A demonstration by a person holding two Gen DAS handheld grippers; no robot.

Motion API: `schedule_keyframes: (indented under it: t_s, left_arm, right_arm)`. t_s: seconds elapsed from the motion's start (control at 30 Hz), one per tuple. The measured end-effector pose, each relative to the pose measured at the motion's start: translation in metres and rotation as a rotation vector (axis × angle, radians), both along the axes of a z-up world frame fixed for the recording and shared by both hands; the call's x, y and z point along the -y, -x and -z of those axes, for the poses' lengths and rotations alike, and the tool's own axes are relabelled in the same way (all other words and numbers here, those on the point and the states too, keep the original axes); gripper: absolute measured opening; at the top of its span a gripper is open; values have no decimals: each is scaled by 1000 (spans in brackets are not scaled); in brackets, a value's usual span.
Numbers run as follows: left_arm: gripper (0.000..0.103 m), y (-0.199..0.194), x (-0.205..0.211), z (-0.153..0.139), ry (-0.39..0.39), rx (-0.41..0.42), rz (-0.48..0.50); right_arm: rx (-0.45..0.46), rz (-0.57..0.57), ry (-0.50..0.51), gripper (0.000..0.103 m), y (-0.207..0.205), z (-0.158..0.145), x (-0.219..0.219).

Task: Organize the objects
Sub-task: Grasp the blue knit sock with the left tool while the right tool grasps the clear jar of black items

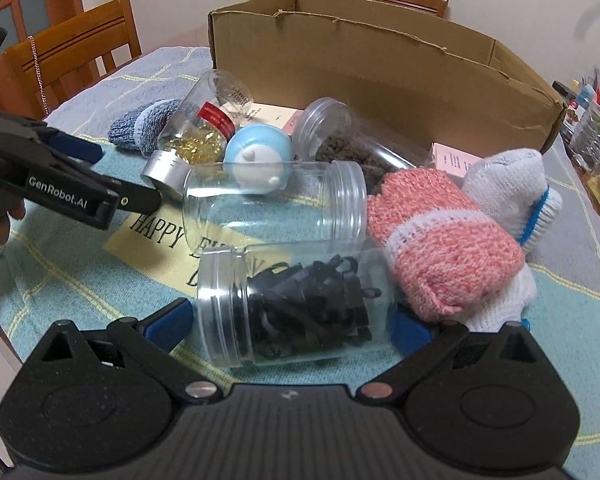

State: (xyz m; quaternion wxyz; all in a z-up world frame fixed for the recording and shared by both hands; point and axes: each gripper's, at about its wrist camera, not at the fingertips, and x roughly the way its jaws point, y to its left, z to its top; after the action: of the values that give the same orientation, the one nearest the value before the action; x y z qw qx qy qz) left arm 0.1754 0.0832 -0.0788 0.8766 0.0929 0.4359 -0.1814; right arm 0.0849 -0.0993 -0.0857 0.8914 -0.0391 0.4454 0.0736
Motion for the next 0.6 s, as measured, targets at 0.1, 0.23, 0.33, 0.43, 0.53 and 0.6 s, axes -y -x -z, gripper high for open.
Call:
schedule_keyframes:
  t_s: [0.1,0.23,0.33,0.43,0.53,0.6]
  left_arm:
    - [102,-1,-9,0,-20,10,27]
    - [102,-15,-32,-1,24,-23,-70]
    - [102,-25,-35,-5,110,-51,-78]
    - [102,-31,-23,-6,105,-28,-72]
    - [102,-39,-14,1,50,-14,-102]
    - [103,-41,-15,2,32,-6,-98]
  right_arm:
    - [-2,-3,0,103,1,0,1]
    - [1,4,0,103,1,0,0]
    - [1,13,0,103,1,0,0]
    - [0,26,0,103,0,0,-1]
    - [0,36,1,103,0,0,-1]
    - [3,40,2,103,1,0,-2]
